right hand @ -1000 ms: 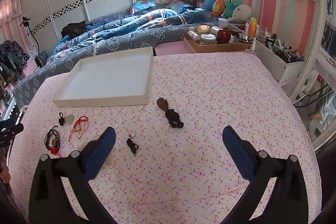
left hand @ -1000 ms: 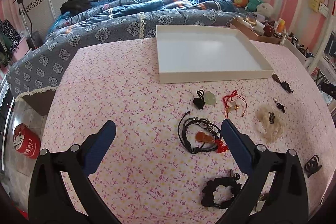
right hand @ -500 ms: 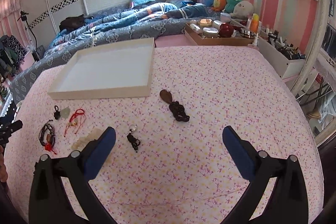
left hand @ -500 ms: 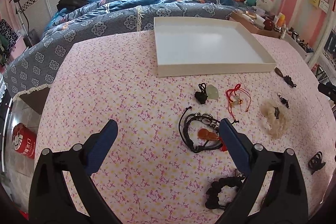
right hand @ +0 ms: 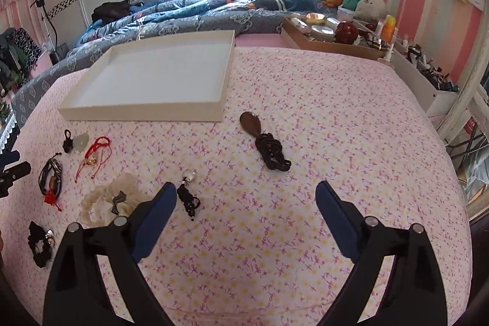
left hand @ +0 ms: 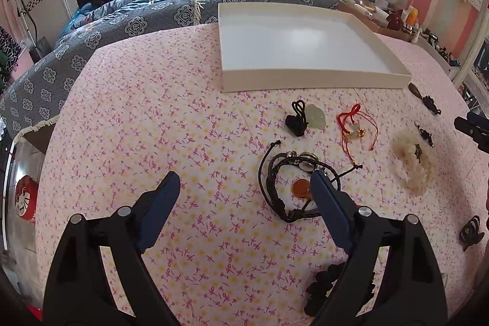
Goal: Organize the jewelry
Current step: 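Move right tool toward cream scrunchie while left tool moves toward red-tasseled pendant, then close right tool on cream scrunchie while left tool closes on red-tasseled orange pendant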
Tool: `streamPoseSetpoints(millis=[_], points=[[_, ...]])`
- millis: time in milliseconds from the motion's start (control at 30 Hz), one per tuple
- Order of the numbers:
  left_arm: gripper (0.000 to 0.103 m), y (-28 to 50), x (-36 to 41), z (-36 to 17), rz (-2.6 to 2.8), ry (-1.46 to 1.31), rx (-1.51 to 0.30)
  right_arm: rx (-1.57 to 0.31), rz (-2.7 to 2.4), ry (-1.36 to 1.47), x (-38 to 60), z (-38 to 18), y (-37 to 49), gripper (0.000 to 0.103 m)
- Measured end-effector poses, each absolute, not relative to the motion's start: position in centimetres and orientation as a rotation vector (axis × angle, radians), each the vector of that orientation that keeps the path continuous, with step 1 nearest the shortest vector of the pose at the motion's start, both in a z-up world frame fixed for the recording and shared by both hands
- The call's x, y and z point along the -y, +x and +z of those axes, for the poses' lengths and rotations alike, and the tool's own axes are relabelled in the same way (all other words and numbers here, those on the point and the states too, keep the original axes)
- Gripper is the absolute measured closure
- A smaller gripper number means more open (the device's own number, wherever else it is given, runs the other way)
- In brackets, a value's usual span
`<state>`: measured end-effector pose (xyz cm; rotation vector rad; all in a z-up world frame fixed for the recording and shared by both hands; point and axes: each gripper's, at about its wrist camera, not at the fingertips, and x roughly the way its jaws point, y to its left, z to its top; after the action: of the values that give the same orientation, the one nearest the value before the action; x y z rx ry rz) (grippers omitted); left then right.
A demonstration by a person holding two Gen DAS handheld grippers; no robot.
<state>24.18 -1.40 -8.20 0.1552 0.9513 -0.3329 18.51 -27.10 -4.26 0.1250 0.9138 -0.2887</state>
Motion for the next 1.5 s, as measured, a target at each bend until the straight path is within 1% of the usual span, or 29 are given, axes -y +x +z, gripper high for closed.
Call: streamPoseSetpoints(millis=[133, 433, 767, 800, 900, 1067, 1167, 1267, 1367, 1433, 1500], points=[[0.017, 24.4, 1.6, -8.7, -0.334, 0.157, -0.961, -0.921, -0.284, 0.127, 27.1, -4.8, 18.8, 0.013], [0.017, 24.8, 2.1, -9.5, -0.341, 0.166, -0.975, -0.936, -0.266, 0.156, 26.4, -5.0, 18.7, 0.013], [0.024, 25.2, 3.1, -9.8, -0.371, 0.193, -0.987, -0.989, -0.182, 0.145, 22.4, -5.2, 19.6, 0.013], [0.024, 25.3, 3.2, -10.0, -0.373, 0.191, -0.993, -0.994, -0.179, 0.141, 22.2, -5.3, 19.6, 0.014], [0.025, 25.5, 3.1, -10.4, -0.368, 0.19, -1.005, -1.026, -0.164, 0.133, 21.6, -6.0, 19.9, 0.021], [0.028, 26.0, 2.6, -10.8, -0.359, 0.17, -1.016, -1.065, -0.138, 0.144, 21.1, -7.0, 20.3, 0.025], [0.036, 26.3, 3.0, -11.3, -0.372, 0.172, -1.037, -1.077, -0.131, 0.139, 20.8, -7.2, 20.4, 0.028], [0.037, 26.5, 3.4, -11.6, -0.379, 0.179, -1.043, -1.085, -0.12, 0.142, 20.6, -7.2, 20.4, 0.029], [0.041, 26.7, 3.5, -11.7, -0.386, 0.176, -1.042, -1.094, -0.105, 0.138, 20.3, -7.4, 20.5, 0.03], [0.045, 26.9, 3.5, -11.8, -0.388, 0.174, -1.046, -1.102, -0.104, 0.135, 20.2, -7.6, 20.6, 0.034], [0.046, 26.9, 3.5, -11.8, -0.387, 0.172, -1.047, -1.112, -0.098, 0.135, 20.3, -7.7, 20.7, 0.035]])
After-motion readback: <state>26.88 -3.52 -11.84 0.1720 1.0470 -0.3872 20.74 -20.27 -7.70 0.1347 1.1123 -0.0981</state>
